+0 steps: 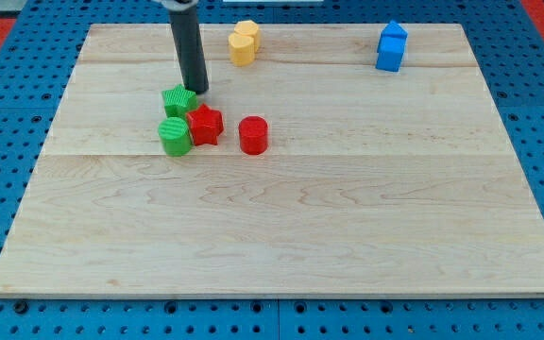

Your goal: Push the green blocks to the bottom left side of the board

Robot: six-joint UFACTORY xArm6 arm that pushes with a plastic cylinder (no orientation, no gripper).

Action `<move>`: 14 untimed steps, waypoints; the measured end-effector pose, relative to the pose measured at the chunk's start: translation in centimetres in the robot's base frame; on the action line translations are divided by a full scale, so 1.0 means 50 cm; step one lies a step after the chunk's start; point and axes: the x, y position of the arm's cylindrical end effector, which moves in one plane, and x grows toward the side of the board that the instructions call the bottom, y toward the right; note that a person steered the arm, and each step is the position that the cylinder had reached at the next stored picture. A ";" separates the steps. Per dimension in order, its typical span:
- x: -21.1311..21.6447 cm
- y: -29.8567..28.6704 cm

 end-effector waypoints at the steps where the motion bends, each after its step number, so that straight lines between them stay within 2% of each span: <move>1: 0.072 0.014; 2: 0.115 0.017; 3: 0.113 0.004; 4: 0.179 -0.117; 6: 0.163 -0.145; 7: 0.268 -0.188; 8: 0.241 -0.203; 9: 0.153 -0.226; 10: 0.255 -0.298; 11: 0.226 -0.312; 12: 0.034 -0.281; 13: -0.075 -0.191; 14: -0.078 -0.053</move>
